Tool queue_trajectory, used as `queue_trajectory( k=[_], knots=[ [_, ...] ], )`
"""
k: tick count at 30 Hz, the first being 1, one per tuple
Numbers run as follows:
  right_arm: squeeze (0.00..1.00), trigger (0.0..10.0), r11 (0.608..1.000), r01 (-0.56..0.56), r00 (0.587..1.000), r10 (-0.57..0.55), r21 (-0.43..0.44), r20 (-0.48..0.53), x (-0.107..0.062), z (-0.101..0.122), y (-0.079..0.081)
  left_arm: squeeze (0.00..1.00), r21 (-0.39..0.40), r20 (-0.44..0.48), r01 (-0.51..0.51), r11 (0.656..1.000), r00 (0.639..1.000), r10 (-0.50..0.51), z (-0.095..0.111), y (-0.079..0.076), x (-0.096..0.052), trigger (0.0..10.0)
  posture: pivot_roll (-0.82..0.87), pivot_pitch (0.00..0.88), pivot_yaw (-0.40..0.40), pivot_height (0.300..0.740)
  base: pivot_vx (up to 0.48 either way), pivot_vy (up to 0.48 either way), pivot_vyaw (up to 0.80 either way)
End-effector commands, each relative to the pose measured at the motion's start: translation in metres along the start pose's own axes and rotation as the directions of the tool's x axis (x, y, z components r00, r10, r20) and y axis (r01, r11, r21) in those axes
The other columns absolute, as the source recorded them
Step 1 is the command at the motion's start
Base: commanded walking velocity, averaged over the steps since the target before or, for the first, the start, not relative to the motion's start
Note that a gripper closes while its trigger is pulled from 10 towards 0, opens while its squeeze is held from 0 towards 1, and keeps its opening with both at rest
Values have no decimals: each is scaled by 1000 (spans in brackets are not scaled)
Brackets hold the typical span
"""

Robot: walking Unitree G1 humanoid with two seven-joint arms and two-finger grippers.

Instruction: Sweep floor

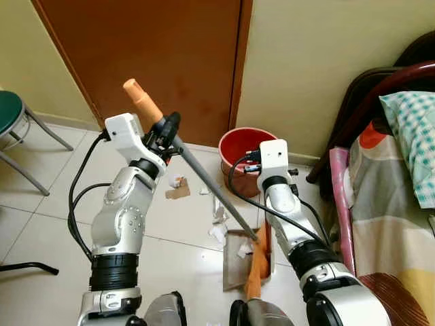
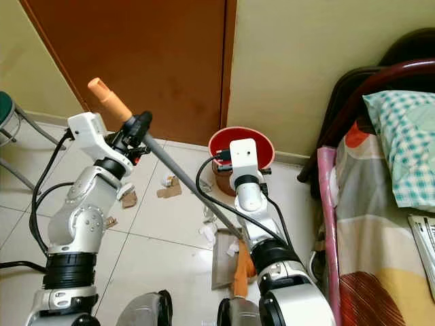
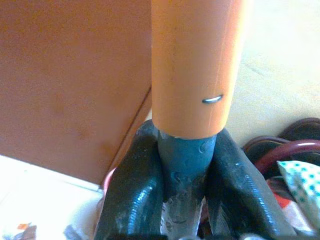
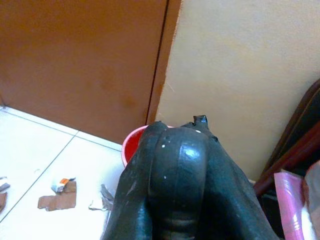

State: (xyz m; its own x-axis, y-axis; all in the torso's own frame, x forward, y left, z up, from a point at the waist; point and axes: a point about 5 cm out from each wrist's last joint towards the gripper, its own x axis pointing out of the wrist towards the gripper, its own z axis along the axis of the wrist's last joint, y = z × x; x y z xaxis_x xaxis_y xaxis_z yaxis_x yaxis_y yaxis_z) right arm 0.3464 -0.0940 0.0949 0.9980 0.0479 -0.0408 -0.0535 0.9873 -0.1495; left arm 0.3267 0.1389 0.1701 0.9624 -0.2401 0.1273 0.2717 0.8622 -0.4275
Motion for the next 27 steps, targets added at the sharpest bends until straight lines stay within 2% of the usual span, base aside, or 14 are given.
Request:
queue_trajectory(
  k=[1,9,11,13,15,23,25,27],
  knots=[
    [0,10000,1000,-3,1000,3,27,-12,-2,-5,-3,0,11,85,-35,999,996,34,24,10,2,10000,0,114,-20,740,0,0,0],
    [0,10000,999,37,999,-36,19,-37,-8,-18,-26,0,79,165,-118,990,981,104,54,34,-3,10000,3,112,-26,740,0,0,0],
    [0,10000,999,42,998,-41,18,-39,-9,-19,-28,0,85,174,-125,989,979,109,57,36,-4,10000,3,112,-26,740,0,0,0],
    [0,10000,998,64,997,-63,14,-52,-13,-25,-40,0,109,223,-154,982,966,127,73,43,-8,10000,9,108,-30,740,0,0,0],
    [0,10000,997,71,996,-70,15,-58,-14,-27,-44,0,120,234,-159,980,964,128,78,44,-9,10000,12,105,-31,740,0,0,0],
    [0,10000,996,92,993,-91,13,-68,-19,-30,-53,0,179,218,-183,967,966,142,81,55,-17,10000,16,100,-27,740,0,0,0],
    [0,10000,994,113,992,-112,11,-59,-21,-30,-58,0,256,164,-185,949,976,146,73,63,-23,10000,21,102,-23,740,0,0,0],
    [0,10000,991,134,990,-133,25,-37,-23,-29,-63,0,297,110,-163,941,985,136,62,66,-28,10000,21,102,-23,740,0,0,0]
  ],
)
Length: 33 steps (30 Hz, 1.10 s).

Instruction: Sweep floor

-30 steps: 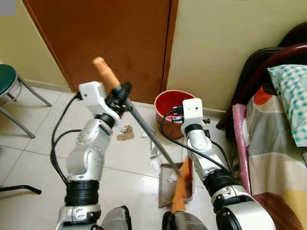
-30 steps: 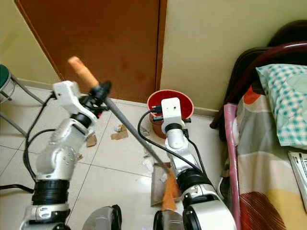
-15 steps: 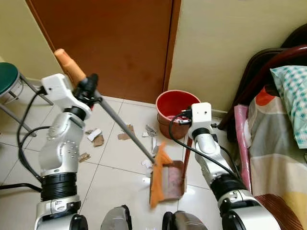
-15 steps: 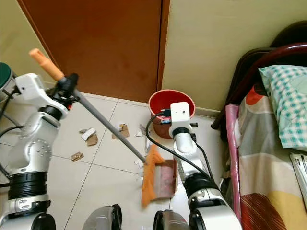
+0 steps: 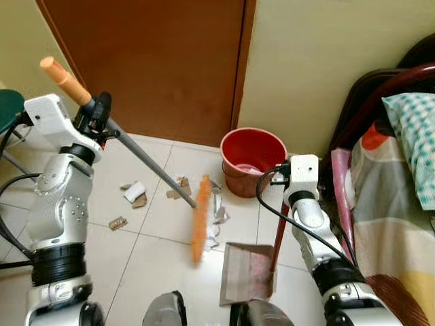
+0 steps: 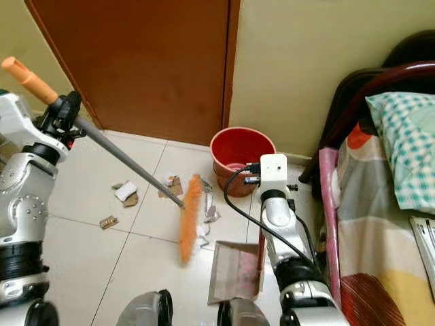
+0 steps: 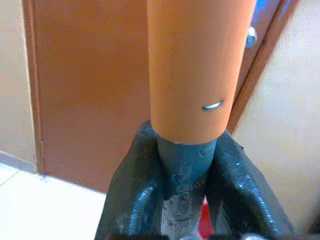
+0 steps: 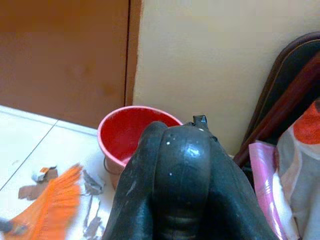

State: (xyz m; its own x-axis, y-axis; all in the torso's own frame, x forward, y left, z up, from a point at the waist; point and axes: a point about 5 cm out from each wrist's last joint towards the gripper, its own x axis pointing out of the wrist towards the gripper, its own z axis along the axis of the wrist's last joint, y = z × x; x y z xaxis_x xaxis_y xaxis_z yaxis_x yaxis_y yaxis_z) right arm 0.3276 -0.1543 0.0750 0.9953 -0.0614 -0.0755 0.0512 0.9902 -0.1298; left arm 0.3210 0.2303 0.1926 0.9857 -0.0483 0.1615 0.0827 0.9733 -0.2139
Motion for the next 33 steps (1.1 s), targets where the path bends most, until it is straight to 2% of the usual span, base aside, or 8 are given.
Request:
queue_trajectory(
  k=[1,5,9,16,20,24,29,33],
  knots=[
    [0,10000,999,53,998,-53,5,19,-2,1,-11,0,99,-44,48,994,998,-44,-9,0,-10,10000,22,104,-20,740,0,0,0],
    [0,10000,996,91,996,-91,11,10,-2,1,-14,0,145,-113,89,985,991,-73,-27,-1,-19,10000,21,105,-18,740,0,0,0],
    [0,10000,990,142,990,-142,18,-12,0,1,-14,0,141,-187,170,975,972,-143,-46,-15,-22,10000,22,108,-18,740,0,0,0],
    [0,10000,982,184,982,-183,40,-39,4,1,-12,0,124,-246,343,931,920,-306,-69,-52,-22,10000,20,110,-18,740,0,0,0],
    [0,10000,981,195,981,-195,17,-27,7,5,-5,0,65,-249,452,890,871,-424,-75,-81,-23,10000,11,112,-18,740,0,0,0],
    [0,10000,981,193,981,-192,20,-30,7,5,-2,0,2,-249,518,856,829,-501,-75,-95,-26,10000,7,112,-17,740,0,0,0],
    [0,10000,982,186,982,-186,16,-25,7,4,0,0,-182,-136,459,869,864,-485,-57,-104,-20,10000,7,115,-15,740,0,0,0],
    [0,10000,983,183,983,-183,14,-23,7,4,1,0,-227,-80,435,871,884,-461,-45,-106,-15,10000,9,114,-17,740,0,0,0]
  ],
)
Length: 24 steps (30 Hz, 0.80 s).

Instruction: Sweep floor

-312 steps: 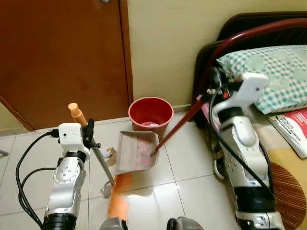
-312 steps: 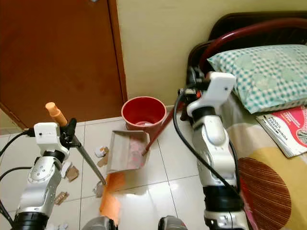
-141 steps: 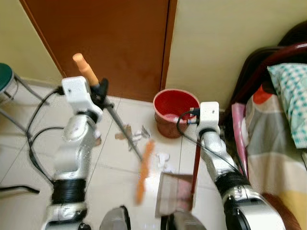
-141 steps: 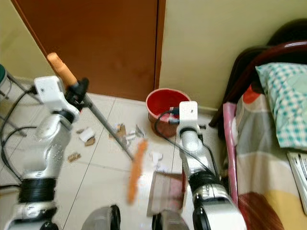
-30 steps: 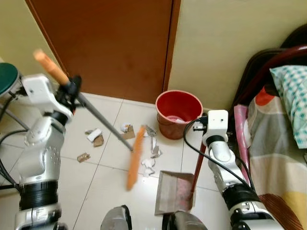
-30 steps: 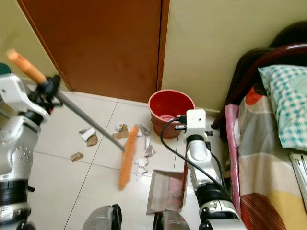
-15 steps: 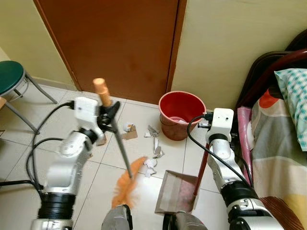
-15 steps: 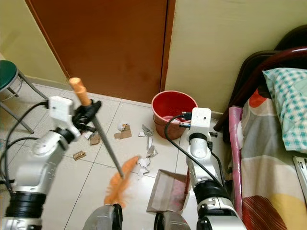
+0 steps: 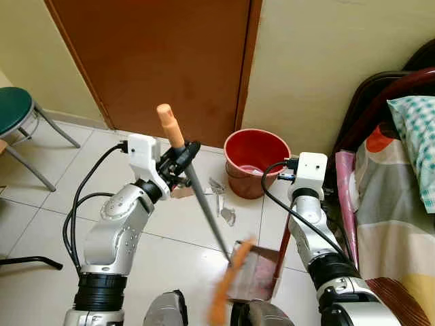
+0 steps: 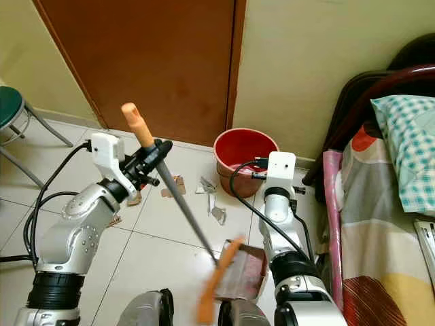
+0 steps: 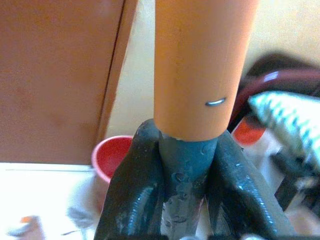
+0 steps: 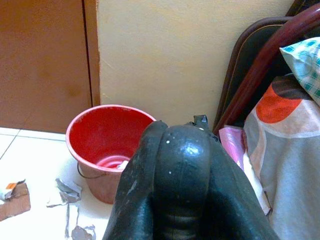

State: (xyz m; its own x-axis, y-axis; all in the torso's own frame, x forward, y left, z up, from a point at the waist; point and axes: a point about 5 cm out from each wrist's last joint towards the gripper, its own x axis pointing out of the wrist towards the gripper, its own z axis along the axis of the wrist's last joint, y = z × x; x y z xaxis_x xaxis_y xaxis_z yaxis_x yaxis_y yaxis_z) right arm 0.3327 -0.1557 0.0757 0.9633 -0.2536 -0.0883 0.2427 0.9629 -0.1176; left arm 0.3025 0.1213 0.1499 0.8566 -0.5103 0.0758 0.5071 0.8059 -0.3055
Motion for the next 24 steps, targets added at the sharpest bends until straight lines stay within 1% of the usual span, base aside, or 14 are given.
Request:
queue_trajectory(
  k=[1,3,4,6,8,9,12,13,14,17,19,20,22,24],
  knots=[
    [0,10000,1000,-9,1000,9,-10,16,1,3,3,0,-41,91,33,999,995,-29,19,-7,4,10000,9,114,-17,740,0,0,0],
    [0,10000,1000,-12,1000,12,-10,16,1,3,3,0,-55,108,18,998,994,-12,23,-5,5,10000,9,114,-17,740,0,0,0],
    [0,10000,1000,-16,1000,16,-9,15,2,3,3,0,-57,124,-17,998,992,24,28,1,4,10000,12,114,-20,740,0,0,0],
    [0,10000,1000,-18,1000,18,-8,14,2,3,3,0,-45,131,-46,998,990,52,31,7,3,10000,12,114,-20,740,0,0,0],
    [0,10000,1000,-24,1000,24,-3,12,2,3,4,0,-24,138,-103,994,985,106,35,17,-1,10000,13,115,-19,740,0,0,0],
    [0,10000,1000,-28,1000,28,6,9,2,3,3,0,-10,151,-156,988,976,156,40,27,-5,10000,14,115,-20,740,0,0,0],
    [0,10000,999,-33,999,33,14,8,2,3,2,0,2,173,-219,976,961,216,47,39,-10,10000,16,120,-20,740,0,0,0],
    [0,10000,999,-39,999,38,18,9,2,3,1,0,36,185,-261,965,950,250,53,48,-16,10000,19,121,-21,740,0,0,0],
    [0,10000,999,-40,999,40,18,9,1,3,0,0,48,190,-274,961,947,260,55,51,-18,10000,19,121,-21,740,0,0,0],
    [0,10000,999,-52,998,52,3,20,0,1,-8,0,70,198,-311,948,935,293,61,58,-25,10000,33,130,-29,740,0,0,0],
    [0,10000,998,-56,998,56,-17,27,-5,-4,-22,0,95,195,-321,942,934,299,63,59,-31,10000,33,130,-29,740,0,0,0],
    [0,10000,998,-56,998,56,-17,27,-5,-4,-22,0,95,195,-321,942,934,299,63,59,-31,10000,33,130,-29,740,0,0,0],
    [0,10000,997,-65,998,64,30,27,-9,-7,-30,0,113,176,-325,939,937,303,59,59,-34,10000,30,140,-31,740,0,0,0],
    [0,10000,997,-63,998,62,39,34,-12,-7,-39,0,138,141,-319,938,943,300,49,57,-36,10000,30,140,-31,740,0,0,0]
  ],
)
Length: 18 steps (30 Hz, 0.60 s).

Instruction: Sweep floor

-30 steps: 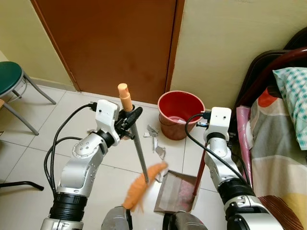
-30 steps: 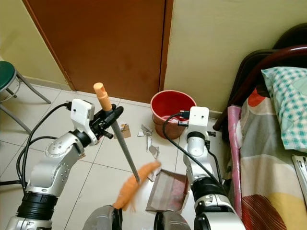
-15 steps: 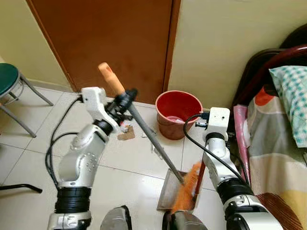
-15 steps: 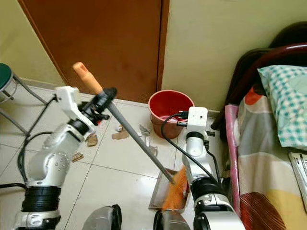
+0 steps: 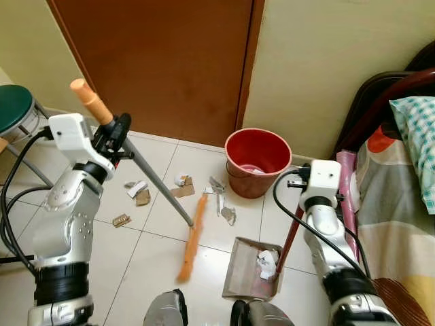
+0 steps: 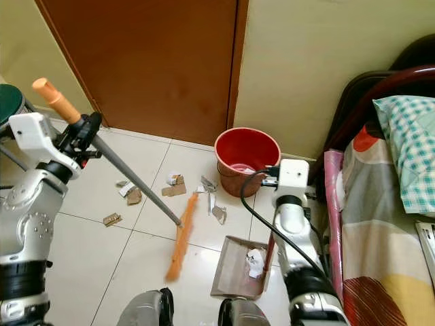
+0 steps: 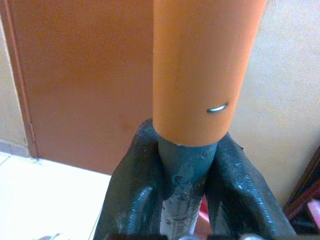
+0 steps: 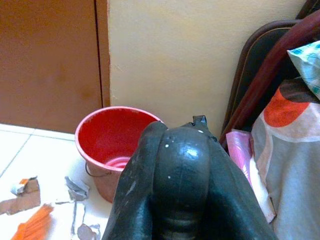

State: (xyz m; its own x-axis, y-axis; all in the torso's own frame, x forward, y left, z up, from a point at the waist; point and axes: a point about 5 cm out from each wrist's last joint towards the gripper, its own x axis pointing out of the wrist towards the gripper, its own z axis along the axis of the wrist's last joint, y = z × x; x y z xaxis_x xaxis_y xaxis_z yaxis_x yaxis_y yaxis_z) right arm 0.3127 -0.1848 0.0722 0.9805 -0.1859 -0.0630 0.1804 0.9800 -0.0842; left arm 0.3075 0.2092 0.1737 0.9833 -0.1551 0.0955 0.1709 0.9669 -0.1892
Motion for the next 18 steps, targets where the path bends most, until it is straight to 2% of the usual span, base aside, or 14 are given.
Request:
queue_trajectory(
  k=[1,4,5,6,8,10,13,16,18],
  knots=[
    [0,10000,1000,11,1000,-11,19,1,-2,1,-8,0,27,-5,51,998,999,-51,-4,-10,-2,10000,24,149,-38,740,0,0,0],
    [0,10000,996,8,1000,-9,92,13,-7,4,-8,0,114,-74,54,992,996,-46,-27,-8,-11,10000,13,131,-33,740,0,0,0],
    [0,10000,996,8,1000,-9,92,13,-7,4,-8,0,114,-74,54,992,996,-46,-27,-8,-11,10000,13,131,-33,740,0,0,0],
    [0,10000,993,-6,1000,3,116,29,-9,7,-5,0,165,-106,46,985,994,-29,-39,-4,-17,10000,12,121,-29,740,0,0,0],
    [0,10000,991,-16,999,11,135,37,-11,8,-4,0,181,-118,46,982,993,-25,-44,-2,-20,10000,11,117,-27,740,0,0,0],
    [0,10000,989,-21,999,13,144,53,-15,9,-4,0,230,-145,14,973,989,20,-55,7,-29,10000,9,91,-12,740,0,0,0],
    [0,10000,987,-10,999,2,159,51,-20,7,-9,0,298,-120,-28,954,991,66,-59,15,-41,10000,1,62,-5,740,0,0,0],
    [0,10000,987,8,999,-15,162,43,-24,3,-17,0,299,-119,-40,954,990,79,-62,17,-48,10000,3,46,-3,740,0,0,0],
    [0,10000,986,2,998,-12,168,55,-23,6,-20,0,311,-125,-13,950,991,55,-65,13,-49,10000,4,34,-4,740,0,0,0]
  ],
)
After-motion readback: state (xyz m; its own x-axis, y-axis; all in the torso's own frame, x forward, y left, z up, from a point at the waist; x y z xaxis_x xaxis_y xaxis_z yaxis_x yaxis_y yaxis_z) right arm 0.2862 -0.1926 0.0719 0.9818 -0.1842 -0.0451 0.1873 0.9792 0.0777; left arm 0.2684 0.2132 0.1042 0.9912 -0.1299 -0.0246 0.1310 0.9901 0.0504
